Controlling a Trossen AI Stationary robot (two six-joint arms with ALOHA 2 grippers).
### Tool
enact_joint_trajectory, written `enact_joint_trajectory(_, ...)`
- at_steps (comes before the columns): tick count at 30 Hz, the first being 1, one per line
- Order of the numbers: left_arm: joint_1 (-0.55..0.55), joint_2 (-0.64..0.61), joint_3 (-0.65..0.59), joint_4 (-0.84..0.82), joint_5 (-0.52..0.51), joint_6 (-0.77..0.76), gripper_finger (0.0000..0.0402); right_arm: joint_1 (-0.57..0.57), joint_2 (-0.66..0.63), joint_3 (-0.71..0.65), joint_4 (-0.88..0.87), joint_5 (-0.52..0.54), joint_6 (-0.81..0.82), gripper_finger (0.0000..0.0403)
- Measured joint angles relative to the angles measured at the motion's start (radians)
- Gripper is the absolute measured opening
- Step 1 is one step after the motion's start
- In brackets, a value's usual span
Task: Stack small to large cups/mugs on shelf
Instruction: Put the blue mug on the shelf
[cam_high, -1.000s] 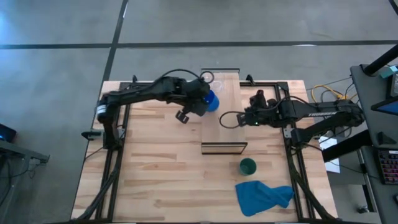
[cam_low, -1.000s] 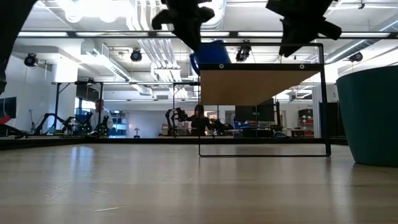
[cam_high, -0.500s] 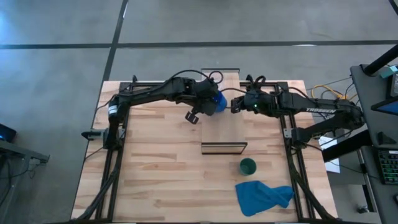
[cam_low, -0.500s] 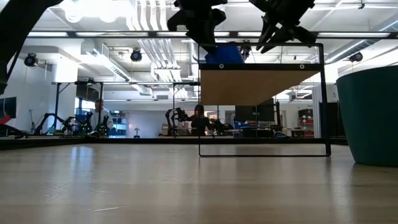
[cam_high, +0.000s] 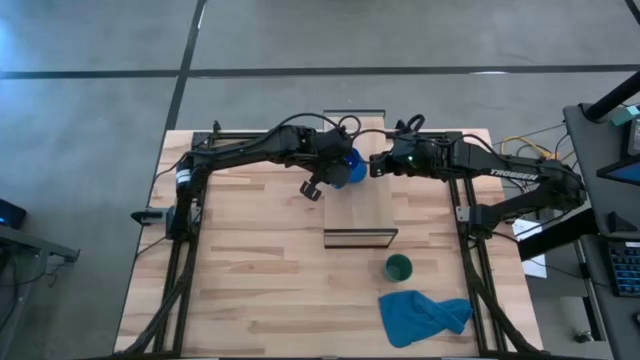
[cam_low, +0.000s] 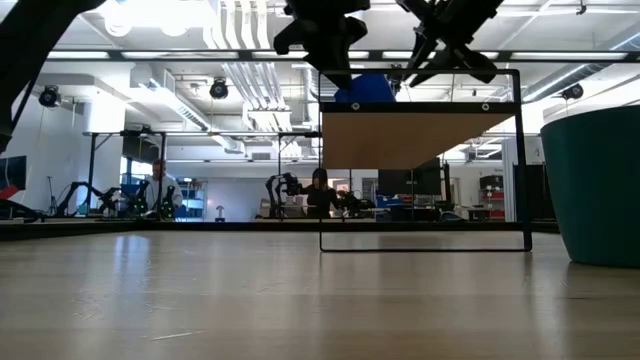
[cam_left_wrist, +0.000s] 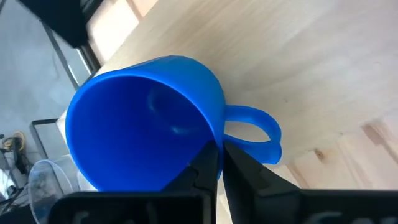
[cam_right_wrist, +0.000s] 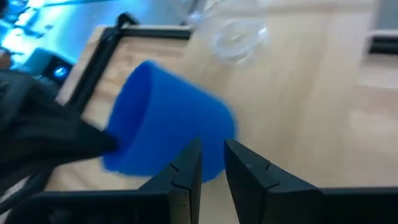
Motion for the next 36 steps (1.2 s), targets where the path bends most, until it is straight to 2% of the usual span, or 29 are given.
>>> enact_joint_trajectory(17, 0.0, 0.002, -0.003, 0.027, -0.005, -0.001, 0.0, -0.003, 0.107, 0.0, 0.008, 0.009, -0.017, 0.0063)
enact_joint_trajectory(23, 0.001, 0.002, -0.005, 0.045, -0.07, -0.001, 0.0, -0.003, 0.111, 0.0, 0.007, 0.005, -0.017, 0.0063)
enact_joint_trajectory(36, 0.001, 0.002, -0.011, 0.061, -0.072, -0.003, 0.0, -0.005, 0.109, 0.0, 0.009, 0.019, -0.011, 0.0063)
